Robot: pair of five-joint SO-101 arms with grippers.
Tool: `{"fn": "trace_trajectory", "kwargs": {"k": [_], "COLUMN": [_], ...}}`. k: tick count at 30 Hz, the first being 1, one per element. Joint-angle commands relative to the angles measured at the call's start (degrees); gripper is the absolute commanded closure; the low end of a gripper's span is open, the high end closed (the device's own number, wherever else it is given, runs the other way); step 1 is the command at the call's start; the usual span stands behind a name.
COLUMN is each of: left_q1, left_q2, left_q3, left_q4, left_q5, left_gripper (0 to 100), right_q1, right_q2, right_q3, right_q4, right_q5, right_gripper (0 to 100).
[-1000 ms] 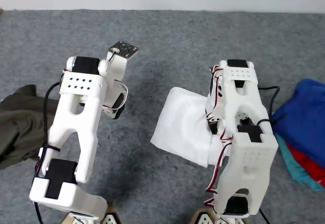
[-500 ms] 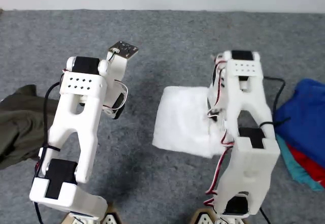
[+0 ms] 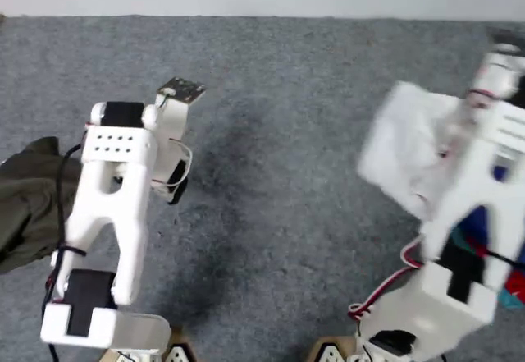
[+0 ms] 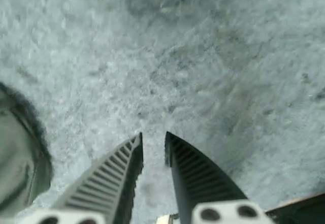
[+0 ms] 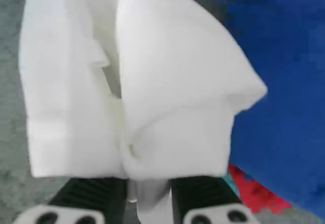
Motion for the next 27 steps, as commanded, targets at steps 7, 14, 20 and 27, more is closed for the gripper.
{"fn": "trace_trajectory", "kwargs": {"k": [7, 14, 20, 27], "left_q1": [-3.3, -3.6, -3.6, -3.3], "left_q2": [-10.1, -13.8, -18.4, -23.8], "left_q3": [8.0, 13.1, 15.7, 21.2], "left_q4": [1.3, 1.3, 1.5, 1.3], "left_q5": [-6.5, -7.5, -7.6, -7.6], "left_gripper": [93, 93, 93, 93], "right_q1": [18.9, 25.7, 30.5, 30.4], "right_q2": [-5.0, 7.0, 14.4, 5.6], "right_q3": [-8.0, -8.0, -8.4, -8.4], "right_q4": [0.7, -2.2, -0.7, -1.1], "right_q5": [10.7, 14.3, 20.8, 21.4], "right_gripper": [99.0, 92.9, 62.7, 47.2]}}
